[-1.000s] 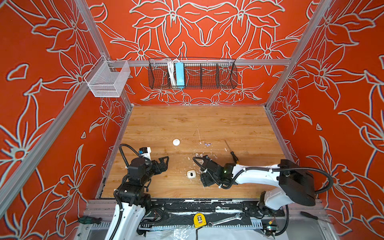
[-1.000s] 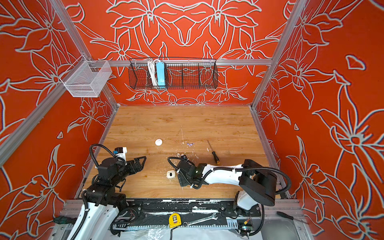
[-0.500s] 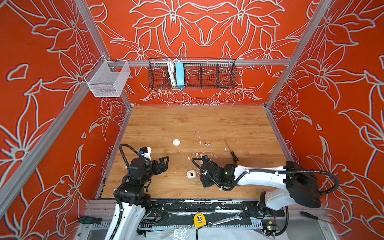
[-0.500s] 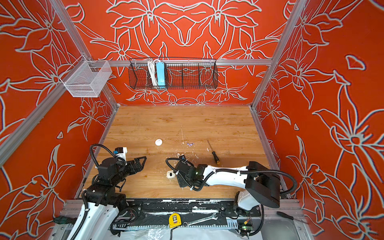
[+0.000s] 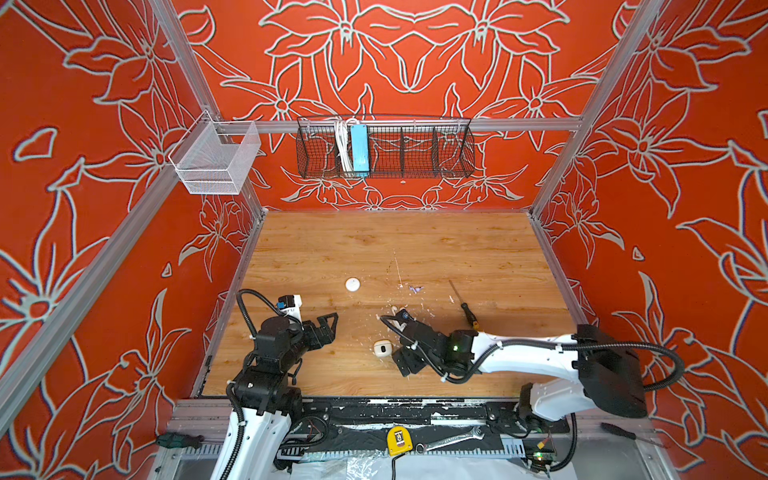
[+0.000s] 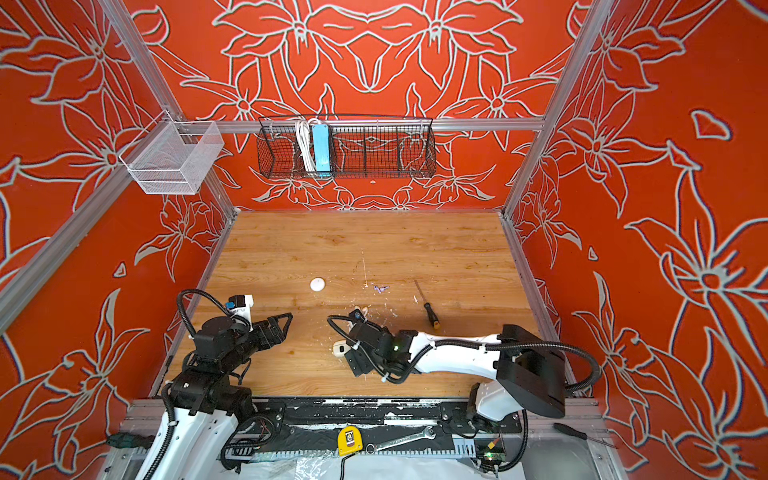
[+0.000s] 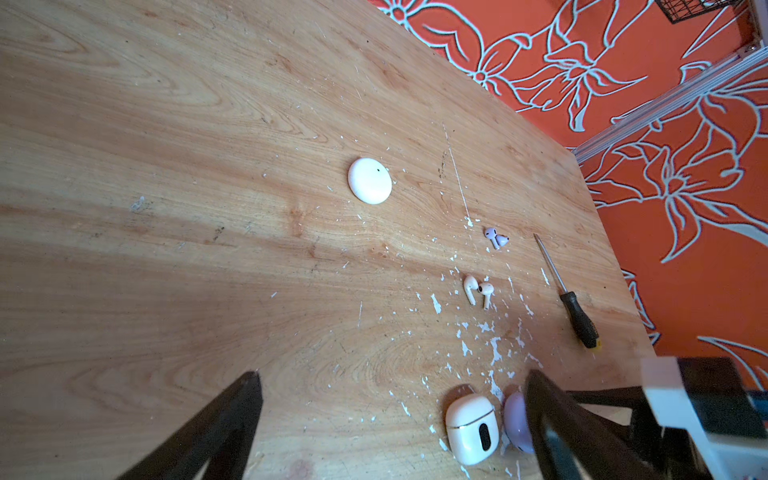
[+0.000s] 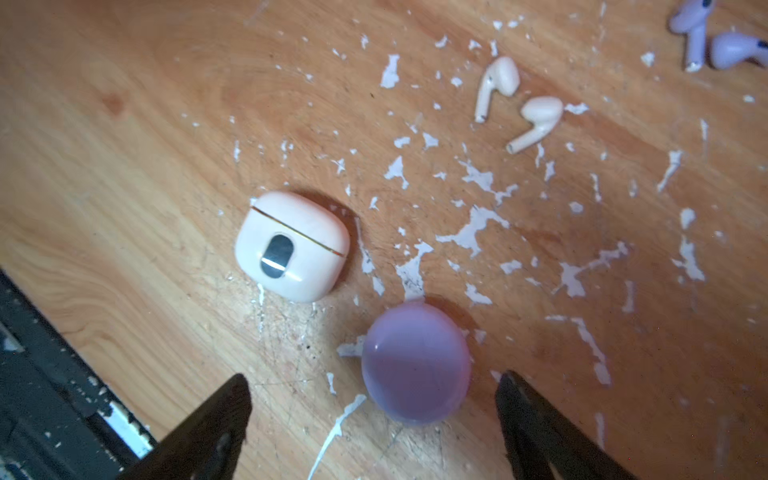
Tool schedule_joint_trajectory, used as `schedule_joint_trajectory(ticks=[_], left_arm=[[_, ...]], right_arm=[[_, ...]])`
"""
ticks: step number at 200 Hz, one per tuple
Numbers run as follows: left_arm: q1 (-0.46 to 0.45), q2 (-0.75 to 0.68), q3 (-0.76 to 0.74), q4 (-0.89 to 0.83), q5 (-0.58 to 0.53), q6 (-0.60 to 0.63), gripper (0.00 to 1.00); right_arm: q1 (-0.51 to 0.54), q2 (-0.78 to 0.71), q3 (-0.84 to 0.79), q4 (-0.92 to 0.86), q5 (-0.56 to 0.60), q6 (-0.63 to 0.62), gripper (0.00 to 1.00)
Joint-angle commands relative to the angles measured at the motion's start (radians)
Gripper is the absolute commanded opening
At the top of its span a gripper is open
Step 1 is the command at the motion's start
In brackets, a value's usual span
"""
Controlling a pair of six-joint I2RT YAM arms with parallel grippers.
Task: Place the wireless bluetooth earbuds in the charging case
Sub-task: 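Lower the open right gripper onto the lilac round case and close it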
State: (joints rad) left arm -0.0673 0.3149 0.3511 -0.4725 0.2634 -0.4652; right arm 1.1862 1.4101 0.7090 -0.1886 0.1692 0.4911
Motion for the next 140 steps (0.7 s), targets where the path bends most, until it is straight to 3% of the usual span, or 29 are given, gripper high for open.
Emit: schedule_joint_trajectory(ticks=[1, 32, 140], left_arm=[[-0.005, -0.025, -0.01, -0.015, -0.001, -0.006, 0.97], [-0.005, -0.049, -0.013, -0.024, -0.009, -0.01, 0.97], [-0.005, -0.053, -0.015, -0.028, -0.009, -0.011, 0.97]], right_arm=[[-0.002, -0.101, -0.106, 0.165, -0.029, -0.102, 0.99], [-0.02, -0.101, -0.061, 0.009, 0.013, -0.118, 0.98], [-0.076, 0.091, 0.0, 0.004, -0.098, -0.145, 0.98]])
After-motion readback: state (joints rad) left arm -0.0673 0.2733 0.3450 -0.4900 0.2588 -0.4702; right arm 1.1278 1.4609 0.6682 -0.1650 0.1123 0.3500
